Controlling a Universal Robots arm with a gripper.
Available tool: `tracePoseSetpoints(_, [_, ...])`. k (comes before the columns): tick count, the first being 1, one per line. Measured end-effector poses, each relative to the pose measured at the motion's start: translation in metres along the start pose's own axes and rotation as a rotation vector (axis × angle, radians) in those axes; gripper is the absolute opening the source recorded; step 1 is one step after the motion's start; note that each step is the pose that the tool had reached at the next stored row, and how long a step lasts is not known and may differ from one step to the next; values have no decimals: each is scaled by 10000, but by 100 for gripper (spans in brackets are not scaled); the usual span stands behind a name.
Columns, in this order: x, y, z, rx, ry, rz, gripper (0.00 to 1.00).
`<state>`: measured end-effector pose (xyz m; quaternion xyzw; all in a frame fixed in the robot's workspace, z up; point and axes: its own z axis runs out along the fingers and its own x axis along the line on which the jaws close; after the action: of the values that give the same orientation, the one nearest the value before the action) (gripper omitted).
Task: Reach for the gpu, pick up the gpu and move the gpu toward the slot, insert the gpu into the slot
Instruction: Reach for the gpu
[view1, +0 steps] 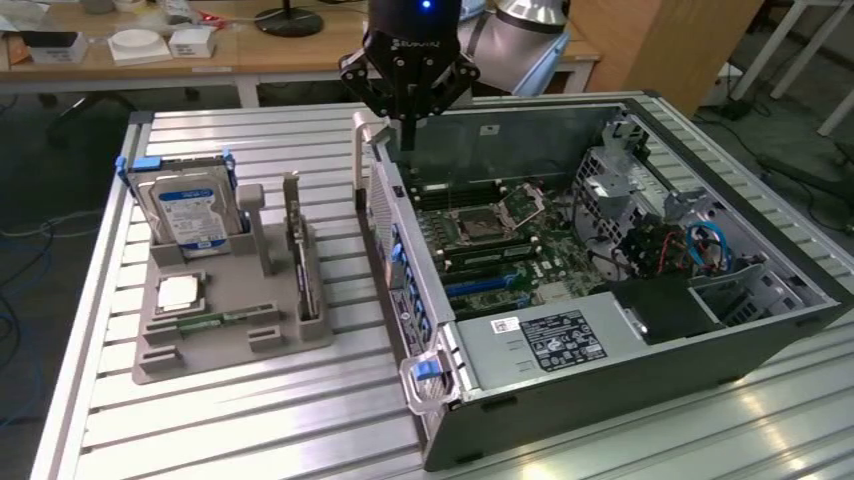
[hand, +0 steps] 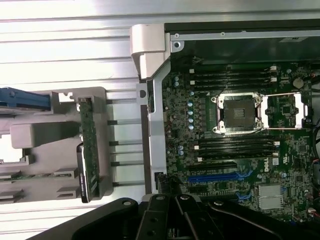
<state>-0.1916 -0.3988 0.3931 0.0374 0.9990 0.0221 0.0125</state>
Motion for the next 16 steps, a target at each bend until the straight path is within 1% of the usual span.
tracePoseSetpoints(16, [324, -24, -6, 0, 0, 0, 10])
